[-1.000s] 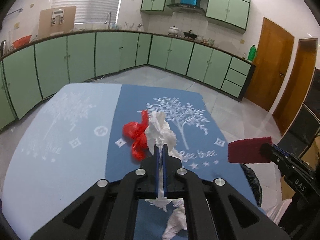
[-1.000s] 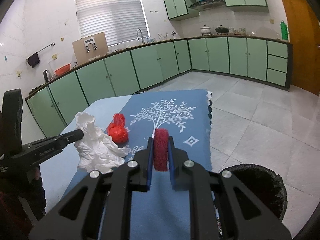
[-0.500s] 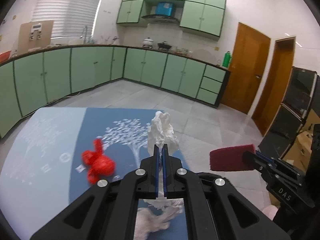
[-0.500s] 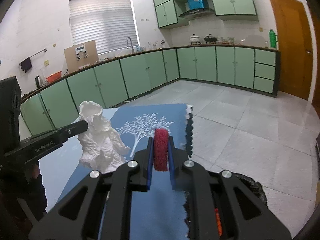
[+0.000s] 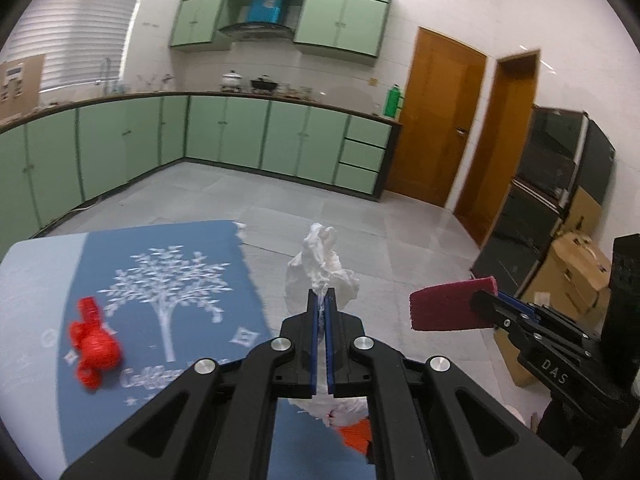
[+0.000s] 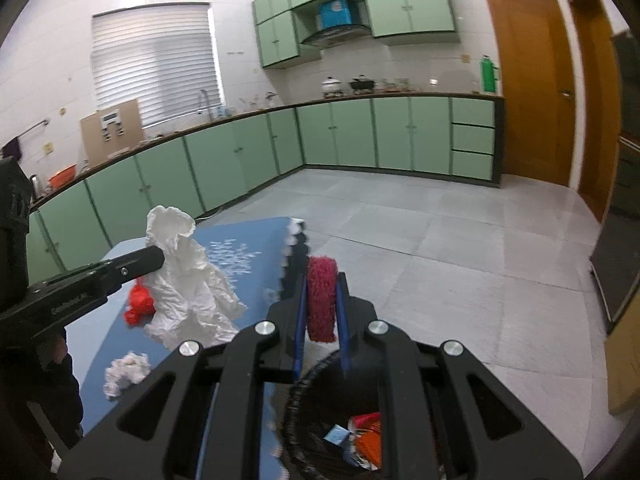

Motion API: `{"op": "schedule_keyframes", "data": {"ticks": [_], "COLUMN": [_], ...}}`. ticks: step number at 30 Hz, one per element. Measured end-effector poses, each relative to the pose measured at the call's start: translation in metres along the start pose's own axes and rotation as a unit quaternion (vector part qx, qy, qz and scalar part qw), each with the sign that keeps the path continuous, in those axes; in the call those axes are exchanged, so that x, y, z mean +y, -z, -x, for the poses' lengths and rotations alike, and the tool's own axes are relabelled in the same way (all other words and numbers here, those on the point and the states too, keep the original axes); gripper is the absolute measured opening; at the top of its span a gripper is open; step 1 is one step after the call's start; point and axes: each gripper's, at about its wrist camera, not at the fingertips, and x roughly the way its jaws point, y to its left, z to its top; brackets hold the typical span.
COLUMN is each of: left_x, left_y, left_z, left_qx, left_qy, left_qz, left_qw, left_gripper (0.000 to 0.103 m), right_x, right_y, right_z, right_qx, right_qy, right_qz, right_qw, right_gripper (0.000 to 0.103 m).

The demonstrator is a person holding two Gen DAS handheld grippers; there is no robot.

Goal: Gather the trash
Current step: 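Carry the tissue and pad over the bin and open both tools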

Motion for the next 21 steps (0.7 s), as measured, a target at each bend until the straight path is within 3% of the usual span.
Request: {"op": "schedule_keyframes", "data": {"ticks": [9,21], "left_x": [-0.051,-0.071], "left_y": [0.016,0.038], "left_z": [-0.063,-0.115], "left_qx": [0.047,0.094], "left_qy": [0.039,0.049], "left_qz": [-0.034,-0.054], "left_qw": [0.9976,0.9929], "left_gripper": [0.003,0.003], "right_x": [-0.057,-0.093], "right_y": [0.032,0.062], "right_z": [-0.012,-0.051], "right_qx": [0.030,0.077], "right_qy": [0.054,0.074], "right_qz": [-0.031,-0.067], "right_qw": [0.998,0.992], "right_gripper": [0.013,0.013]}}
